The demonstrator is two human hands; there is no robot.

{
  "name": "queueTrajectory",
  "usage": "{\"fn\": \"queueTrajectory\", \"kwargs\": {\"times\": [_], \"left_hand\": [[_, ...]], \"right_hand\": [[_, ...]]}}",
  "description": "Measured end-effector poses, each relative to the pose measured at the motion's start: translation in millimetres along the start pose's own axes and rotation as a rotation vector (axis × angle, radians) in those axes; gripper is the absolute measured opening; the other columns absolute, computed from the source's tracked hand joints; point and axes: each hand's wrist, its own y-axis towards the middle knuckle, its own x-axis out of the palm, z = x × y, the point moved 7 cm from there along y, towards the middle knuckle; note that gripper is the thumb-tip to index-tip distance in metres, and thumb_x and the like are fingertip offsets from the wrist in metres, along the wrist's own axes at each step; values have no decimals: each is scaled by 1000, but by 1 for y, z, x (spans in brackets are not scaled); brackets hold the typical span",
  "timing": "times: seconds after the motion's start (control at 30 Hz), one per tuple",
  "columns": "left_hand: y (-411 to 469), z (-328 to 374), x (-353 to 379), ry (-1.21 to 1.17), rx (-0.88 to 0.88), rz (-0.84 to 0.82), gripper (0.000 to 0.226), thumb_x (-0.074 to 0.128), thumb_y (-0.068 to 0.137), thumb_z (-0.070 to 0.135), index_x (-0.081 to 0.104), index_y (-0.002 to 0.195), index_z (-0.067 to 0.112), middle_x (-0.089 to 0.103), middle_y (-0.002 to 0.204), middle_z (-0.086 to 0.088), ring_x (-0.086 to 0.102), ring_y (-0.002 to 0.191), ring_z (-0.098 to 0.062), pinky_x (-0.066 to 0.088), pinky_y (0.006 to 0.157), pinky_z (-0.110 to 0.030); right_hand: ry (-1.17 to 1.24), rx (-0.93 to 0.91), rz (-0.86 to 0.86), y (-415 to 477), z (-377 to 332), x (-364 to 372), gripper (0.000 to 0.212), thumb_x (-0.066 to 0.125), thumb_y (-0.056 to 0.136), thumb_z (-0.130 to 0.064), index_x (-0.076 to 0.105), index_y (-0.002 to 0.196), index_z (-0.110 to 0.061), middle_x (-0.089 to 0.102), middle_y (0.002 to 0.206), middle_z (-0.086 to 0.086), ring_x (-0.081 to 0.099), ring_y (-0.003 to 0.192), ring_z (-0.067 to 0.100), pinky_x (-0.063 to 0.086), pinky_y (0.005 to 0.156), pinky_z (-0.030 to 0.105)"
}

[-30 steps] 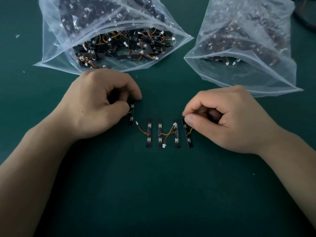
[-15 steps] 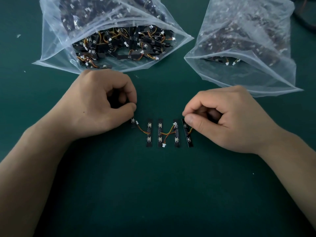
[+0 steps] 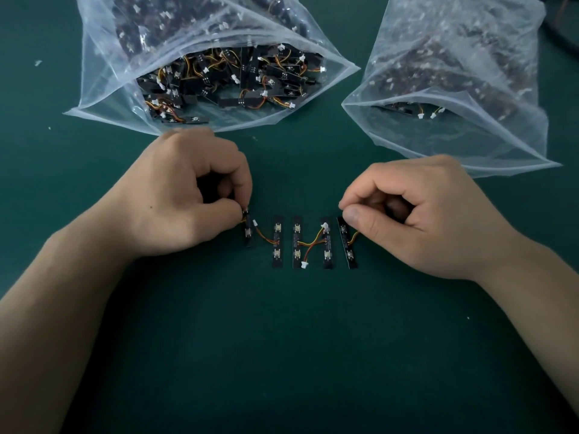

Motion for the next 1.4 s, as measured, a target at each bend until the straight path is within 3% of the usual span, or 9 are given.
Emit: {"fn": "queueTrajectory", "kwargs": {"times": [0.23, 0.5, 0.67, 0.9, 1.0, 1.1, 1.27, 1.4], "left_hand": [[1, 4, 4, -28, 85, -40, 15, 72, 68, 14, 74, 69, 28, 67, 70, 5, 58, 75, -20, 46, 75, -41], [-1, -10, -2, -169, -8, 89, 16, 74, 74, 13, 74, 80, 28, 52, 58, -1, 45, 51, -16, 37, 52, -25], [1, -4, 4, -51, 25, 2, 23, 67, 69, 11, 76, 75, 31, 55, 60, 0, 54, 62, -22, 44, 60, -37], [1, -3, 3, -136, 32, -5, 23, 68, 68, 5, 78, 74, 24, 57, 59, -1, 54, 59, -26, 44, 57, -43], [0, -6, -1, -141, -21, 47, 25, 68, 67, 8, 76, 79, 28, 54, 61, -1, 50, 56, -28, 40, 54, -42], [0, -3, 0, -99, -27, -8, 27, 68, 63, 14, 75, 82, 31, 55, 69, 0, 52, 59, -28, 41, 58, -43], [1, 2, 3, -27, 5, -80, 29, 63, 60, 40, 73, 86, 35, 57, 76, 6, 55, 67, -22, 43, 63, -38], [1, 1, 3, -10, 6, -67, 32, 64, 59, 40, 73, 89, 35, 57, 77, 6, 53, 65, -22, 41, 61, -32]], "right_hand": [[22, 5, 8, 0, 1, -1, 5, 72, 93, -21, 74, 89, -21, 63, 69, -13, 57, 61, 10, 36, 59, 10], [66, -5, 63, 0, 0, -5, 6, 72, 94, -15, 75, 89, -16, 64, 68, -14, 58, 59, 13, 36, 57, 9], [46, -14, 57, 0, -1, -4, 6, 72, 94, -15, 75, 89, -17, 66, 69, -11, 58, 62, 11, 37, 59, 8], [39, -8, 51, 0, -1, -4, 6, 72, 94, -16, 75, 89, -17, 66, 70, -14, 60, 63, 11, 38, 60, 8], [39, -9, 50, 0, -1, -5, 6, 71, 95, -16, 75, 90, -17, 66, 70, -14, 60, 63, 10, 37, 59, 8], [38, -3, 67, 1, -1, -6, 7, 71, 95, -17, 75, 89, -17, 66, 69, -11, 60, 62, 15, 38, 58, 9], [47, 8, 87, 0, 0, -6, 7, 71, 95, -16, 75, 89, -16, 64, 67, -10, 58, 59, 18, 37, 57, 11], [45, 7, 94, 0, 0, -8, 7, 71, 95, -15, 75, 89, -15, 64, 67, -10, 58, 59, 18, 37, 56, 11]]}}
